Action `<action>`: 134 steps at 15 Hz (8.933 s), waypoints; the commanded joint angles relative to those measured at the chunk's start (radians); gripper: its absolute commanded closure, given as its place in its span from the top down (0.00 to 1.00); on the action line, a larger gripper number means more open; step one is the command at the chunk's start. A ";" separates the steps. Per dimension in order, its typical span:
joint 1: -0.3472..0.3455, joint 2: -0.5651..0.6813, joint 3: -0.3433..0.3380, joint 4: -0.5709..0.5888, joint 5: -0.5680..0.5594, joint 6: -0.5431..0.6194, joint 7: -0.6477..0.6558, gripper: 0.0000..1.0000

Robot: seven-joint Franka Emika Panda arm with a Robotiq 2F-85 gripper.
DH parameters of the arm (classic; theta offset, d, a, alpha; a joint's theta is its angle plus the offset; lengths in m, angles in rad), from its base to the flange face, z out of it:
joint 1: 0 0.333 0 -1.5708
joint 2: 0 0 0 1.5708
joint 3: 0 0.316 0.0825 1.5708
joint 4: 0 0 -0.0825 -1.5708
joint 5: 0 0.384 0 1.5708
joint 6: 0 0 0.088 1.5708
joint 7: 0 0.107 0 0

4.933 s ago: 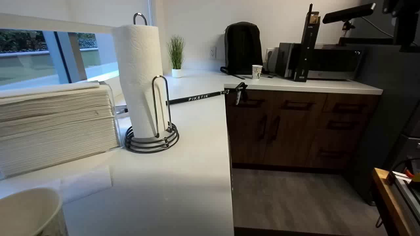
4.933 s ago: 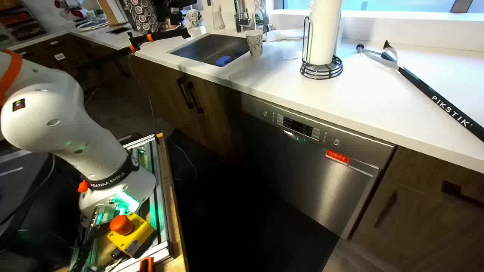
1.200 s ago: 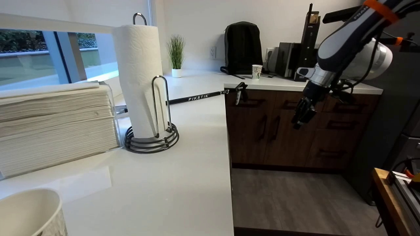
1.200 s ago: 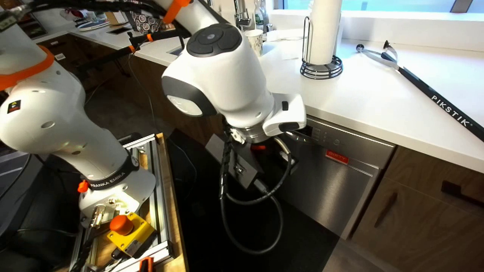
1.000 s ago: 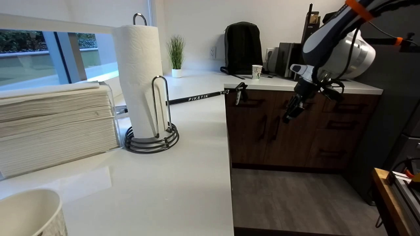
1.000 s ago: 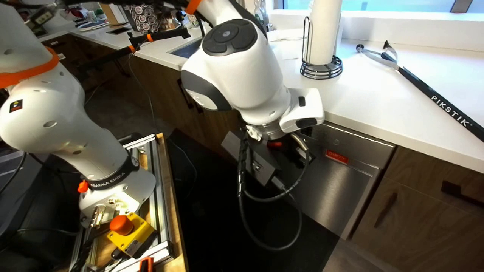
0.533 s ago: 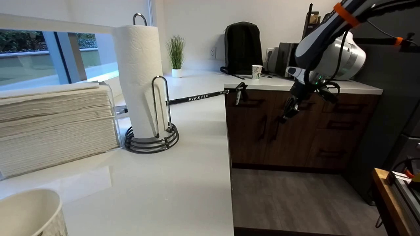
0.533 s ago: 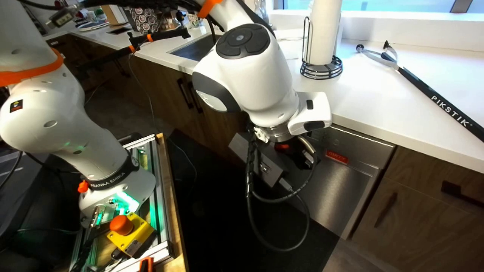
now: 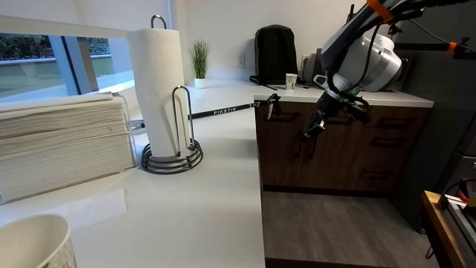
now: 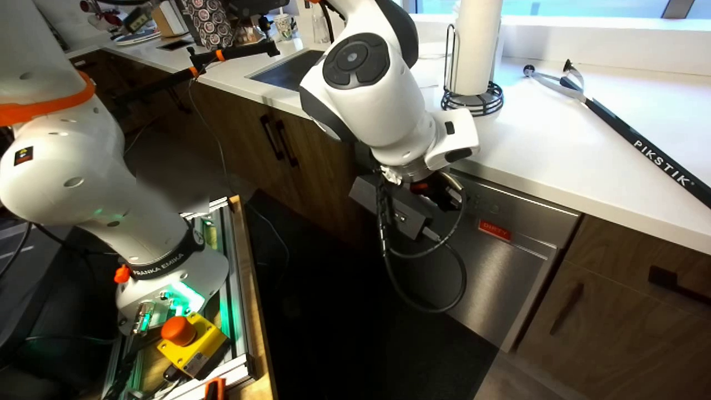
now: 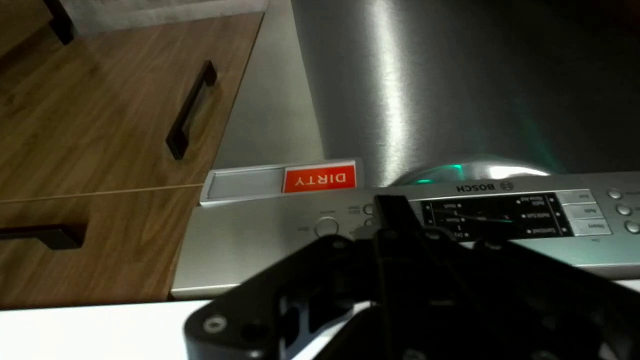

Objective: Press a button on the washing machine control pad

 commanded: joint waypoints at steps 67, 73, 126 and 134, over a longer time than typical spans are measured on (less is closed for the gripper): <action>-0.315 0.513 0.254 0.471 0.678 -0.282 -0.711 0.00; -0.314 0.537 0.259 0.494 0.730 -0.294 -0.753 0.00; 0.600 0.326 -0.768 0.306 -0.522 -0.680 0.890 1.00; 0.650 0.111 -0.684 0.502 -0.859 -0.996 1.240 1.00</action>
